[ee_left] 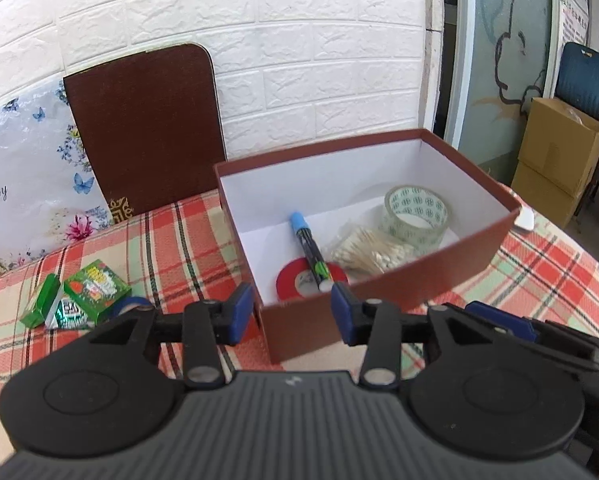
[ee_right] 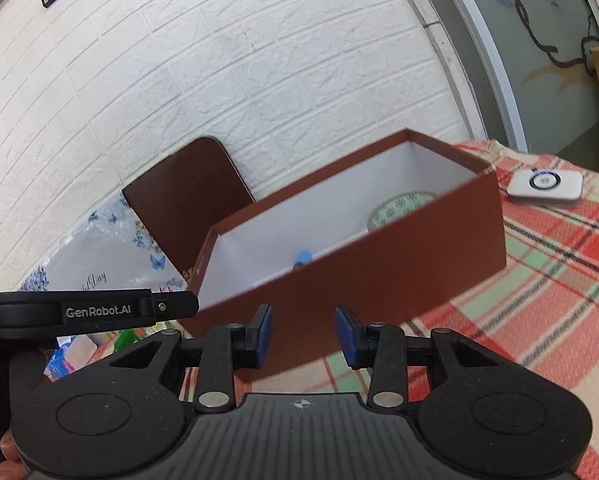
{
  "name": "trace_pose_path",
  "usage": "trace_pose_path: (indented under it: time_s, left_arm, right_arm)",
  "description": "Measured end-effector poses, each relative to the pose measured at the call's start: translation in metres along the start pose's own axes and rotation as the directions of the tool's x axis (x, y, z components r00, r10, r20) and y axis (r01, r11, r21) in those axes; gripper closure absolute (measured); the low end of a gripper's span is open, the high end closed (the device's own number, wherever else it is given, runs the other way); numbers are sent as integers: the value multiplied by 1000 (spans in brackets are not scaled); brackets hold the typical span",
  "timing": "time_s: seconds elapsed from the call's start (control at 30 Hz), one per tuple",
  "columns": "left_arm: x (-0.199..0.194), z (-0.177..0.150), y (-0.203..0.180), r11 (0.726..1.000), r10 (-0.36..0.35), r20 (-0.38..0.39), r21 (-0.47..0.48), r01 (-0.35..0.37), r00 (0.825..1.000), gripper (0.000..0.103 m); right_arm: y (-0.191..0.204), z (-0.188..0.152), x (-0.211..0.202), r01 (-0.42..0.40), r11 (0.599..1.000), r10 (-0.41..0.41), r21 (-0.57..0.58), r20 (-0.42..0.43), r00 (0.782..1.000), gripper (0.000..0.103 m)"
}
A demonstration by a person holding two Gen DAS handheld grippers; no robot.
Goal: Organize objects
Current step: 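Move the right gripper over the table toward the black tape roll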
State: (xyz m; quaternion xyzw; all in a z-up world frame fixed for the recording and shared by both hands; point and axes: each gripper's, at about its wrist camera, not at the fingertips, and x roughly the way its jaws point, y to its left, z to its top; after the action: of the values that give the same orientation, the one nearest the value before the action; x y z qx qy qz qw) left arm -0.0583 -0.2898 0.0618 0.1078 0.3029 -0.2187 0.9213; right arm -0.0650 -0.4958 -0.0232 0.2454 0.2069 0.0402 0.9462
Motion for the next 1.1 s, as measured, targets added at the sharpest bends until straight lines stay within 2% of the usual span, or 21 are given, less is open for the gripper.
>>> trace_pose_path:
  time_s: [0.3, 0.67, 1.1]
  left_arm:
    - [-4, -48, -9, 999, -1, -63, 37, 3, 998, 55]
    - [5, -91, 14, 997, 72, -129, 28, -69, 989, 54]
    - [15, -120, 59, 992, 100, -164, -60, -111, 981, 53]
  right_arm:
    - [4, -34, -1, 75, 996, -81, -57, -102, 992, 63]
    - [32, -64, 2, 72, 976, -110, -205, -181, 977, 61]
    - [67, -86, 7, 49, 940, -132, -336, -229, 964, 58]
